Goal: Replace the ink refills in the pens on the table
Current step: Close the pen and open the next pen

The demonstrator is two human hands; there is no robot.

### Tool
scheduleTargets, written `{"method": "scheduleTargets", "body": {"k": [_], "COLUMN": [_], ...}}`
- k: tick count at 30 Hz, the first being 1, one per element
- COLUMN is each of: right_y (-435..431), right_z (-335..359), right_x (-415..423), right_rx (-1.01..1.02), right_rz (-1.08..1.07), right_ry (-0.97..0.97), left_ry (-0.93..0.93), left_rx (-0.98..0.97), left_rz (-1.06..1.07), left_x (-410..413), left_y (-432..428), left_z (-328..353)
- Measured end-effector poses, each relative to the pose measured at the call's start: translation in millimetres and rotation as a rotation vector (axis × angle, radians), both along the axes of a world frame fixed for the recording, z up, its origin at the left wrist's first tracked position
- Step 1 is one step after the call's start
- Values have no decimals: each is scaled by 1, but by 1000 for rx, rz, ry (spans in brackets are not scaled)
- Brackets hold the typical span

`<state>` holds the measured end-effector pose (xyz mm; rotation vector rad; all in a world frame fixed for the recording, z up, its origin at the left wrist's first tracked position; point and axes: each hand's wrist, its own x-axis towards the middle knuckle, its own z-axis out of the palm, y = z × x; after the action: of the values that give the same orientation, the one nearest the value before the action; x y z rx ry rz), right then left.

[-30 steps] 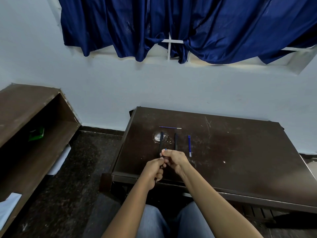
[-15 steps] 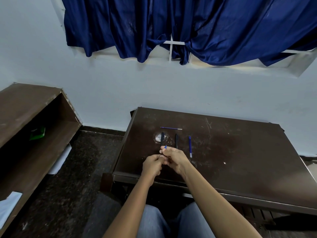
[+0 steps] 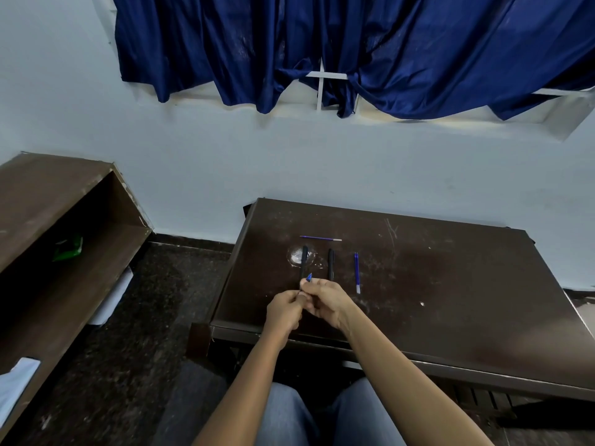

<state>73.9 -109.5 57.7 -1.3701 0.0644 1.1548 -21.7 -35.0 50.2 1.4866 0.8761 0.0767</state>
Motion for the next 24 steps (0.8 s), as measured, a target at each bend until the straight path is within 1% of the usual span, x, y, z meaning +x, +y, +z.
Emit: {"method": "scheduleTargets", "body": {"k": [2, 5, 9, 11, 14, 18, 21, 24], "right_y": [0, 1, 0, 0, 3, 6, 8, 9], "right_z": [-2, -5, -9, -12, -14, -14, -15, -20], "right_x": [1, 5, 6, 6, 10, 13, 14, 17], "right_rx": [14, 39, 8, -5, 36, 45, 13, -20], "right_rz": [-17, -48, -29, -62, -93, -70, 1, -8], "right_ry": [-12, 46, 75, 67, 97, 130, 103, 51], "left_ry": [5, 23, 31, 33, 32, 22, 22, 27], "left_rx": [1, 13, 3, 1, 14, 3, -5, -2], "left_rz": [-4, 1, 2, 9, 12, 11, 10, 10], "left_x": [1, 3, 4, 5, 6, 7, 7, 7], "left_y": [0, 1, 2, 2, 2, 4, 7, 8], "left_z": [-1, -4, -7, -9, -14, -15, -17, -19]}}
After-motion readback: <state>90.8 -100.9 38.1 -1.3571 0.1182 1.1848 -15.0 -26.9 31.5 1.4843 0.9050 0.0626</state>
